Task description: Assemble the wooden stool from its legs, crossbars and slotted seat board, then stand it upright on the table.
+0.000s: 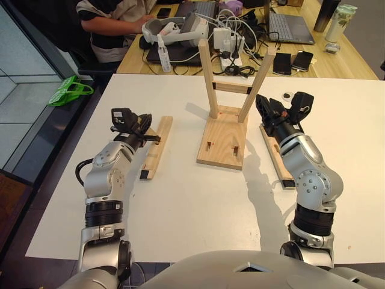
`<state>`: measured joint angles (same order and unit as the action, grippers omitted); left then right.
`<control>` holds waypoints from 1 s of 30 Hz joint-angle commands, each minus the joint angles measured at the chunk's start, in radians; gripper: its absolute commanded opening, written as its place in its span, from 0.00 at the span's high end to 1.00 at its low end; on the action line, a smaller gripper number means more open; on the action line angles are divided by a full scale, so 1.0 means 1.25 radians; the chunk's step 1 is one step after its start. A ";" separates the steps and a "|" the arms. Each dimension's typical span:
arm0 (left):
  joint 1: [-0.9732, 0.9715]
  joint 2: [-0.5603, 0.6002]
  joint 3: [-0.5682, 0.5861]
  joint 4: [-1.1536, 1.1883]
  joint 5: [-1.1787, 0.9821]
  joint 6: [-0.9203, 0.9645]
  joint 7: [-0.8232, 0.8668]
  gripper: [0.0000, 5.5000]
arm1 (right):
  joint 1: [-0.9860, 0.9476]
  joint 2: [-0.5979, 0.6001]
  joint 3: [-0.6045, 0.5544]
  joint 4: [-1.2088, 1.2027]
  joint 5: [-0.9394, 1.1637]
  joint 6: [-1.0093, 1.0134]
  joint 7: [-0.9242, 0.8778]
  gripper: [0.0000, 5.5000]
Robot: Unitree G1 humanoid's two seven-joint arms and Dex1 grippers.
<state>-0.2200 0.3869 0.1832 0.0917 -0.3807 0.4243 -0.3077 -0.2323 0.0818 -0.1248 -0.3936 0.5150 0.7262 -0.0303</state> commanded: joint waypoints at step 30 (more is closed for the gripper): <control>-0.248 -0.041 -0.082 -0.250 0.097 0.167 0.081 0.93 | -0.006 -0.001 0.028 0.023 -0.023 -0.047 -0.022 0.54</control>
<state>-0.5306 0.3161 0.0946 -0.2182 -0.2811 0.6203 -0.2018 -0.2214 0.0770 -0.0902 -0.3745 0.4923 0.6762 -0.0550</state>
